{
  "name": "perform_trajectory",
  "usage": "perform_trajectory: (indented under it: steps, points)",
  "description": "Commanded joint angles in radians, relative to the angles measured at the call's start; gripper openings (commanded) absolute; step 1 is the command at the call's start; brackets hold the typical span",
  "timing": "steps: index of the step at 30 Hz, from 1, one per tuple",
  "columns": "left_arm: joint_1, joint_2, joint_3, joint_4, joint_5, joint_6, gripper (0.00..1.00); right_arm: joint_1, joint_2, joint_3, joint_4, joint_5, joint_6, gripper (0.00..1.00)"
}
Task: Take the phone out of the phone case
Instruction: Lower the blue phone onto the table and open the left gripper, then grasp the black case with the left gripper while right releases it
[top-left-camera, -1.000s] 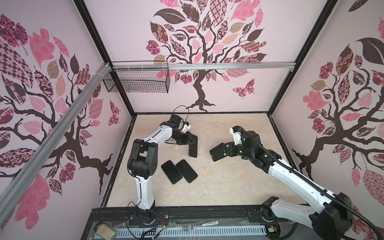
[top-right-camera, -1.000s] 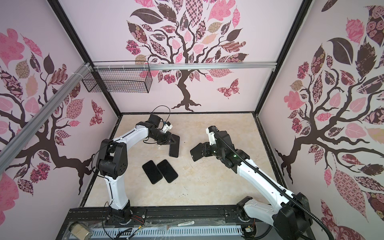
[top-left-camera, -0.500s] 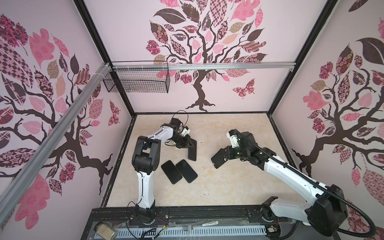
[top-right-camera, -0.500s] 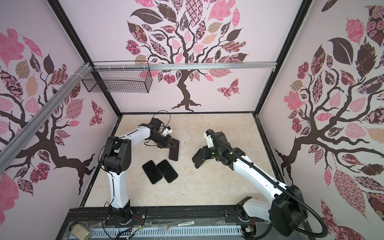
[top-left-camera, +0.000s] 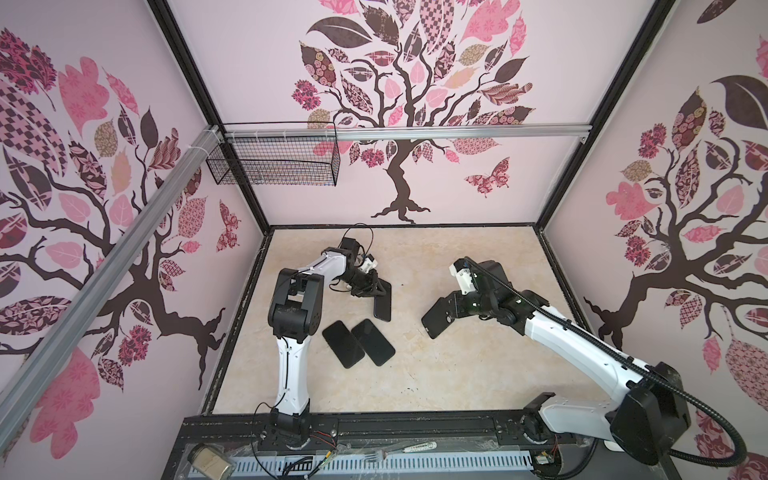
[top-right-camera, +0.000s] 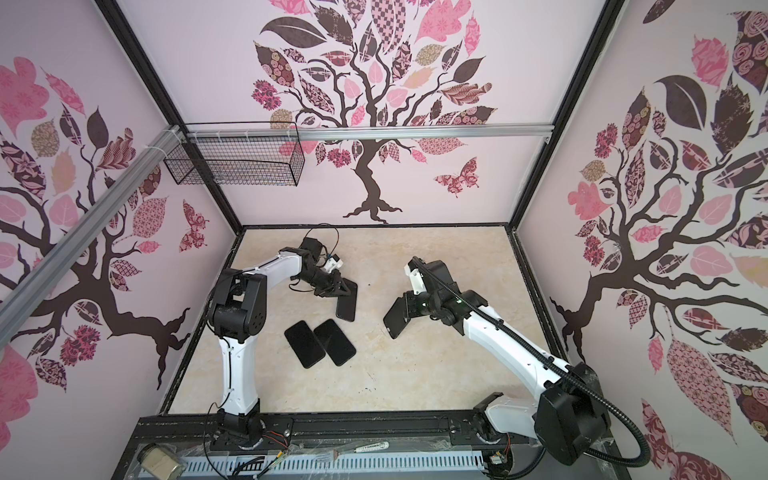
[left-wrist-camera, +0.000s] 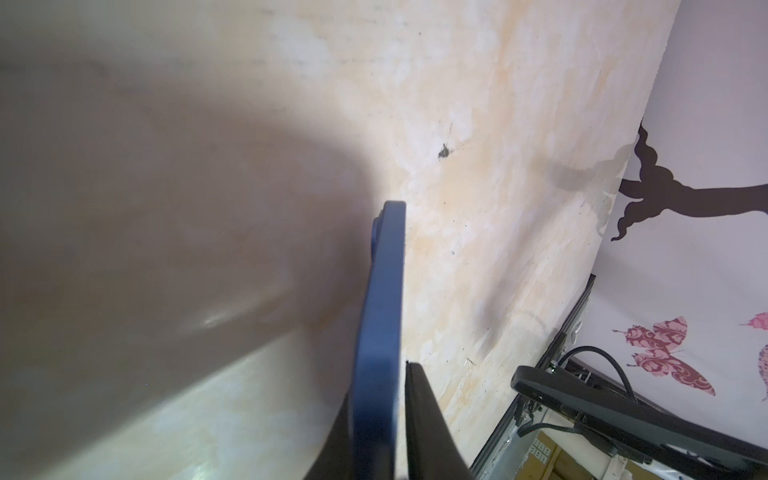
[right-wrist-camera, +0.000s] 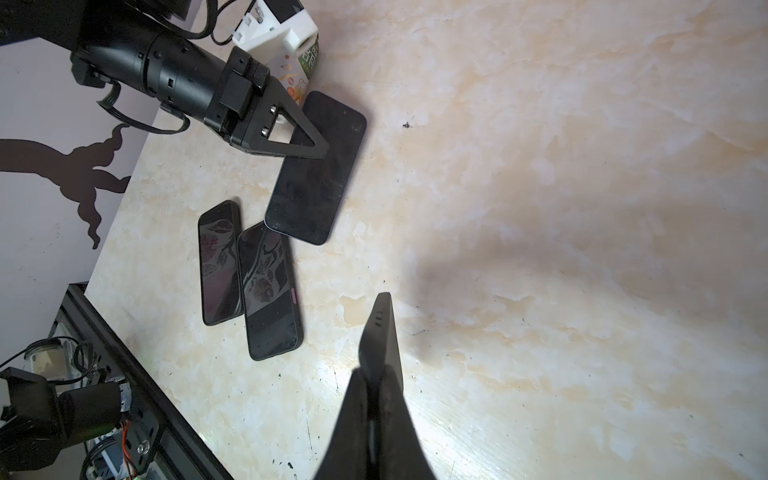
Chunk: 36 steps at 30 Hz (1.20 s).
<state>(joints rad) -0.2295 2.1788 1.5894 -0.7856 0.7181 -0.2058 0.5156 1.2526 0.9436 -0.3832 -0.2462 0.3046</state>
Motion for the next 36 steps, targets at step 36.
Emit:
perform_trajectory:
  steps: [36]
  points:
    - [-0.18, -0.836, -0.451, 0.286, -0.063, 0.294, 0.59, -0.003, 0.044, 0.316, -0.269, -0.277, 0.003, 0.0]
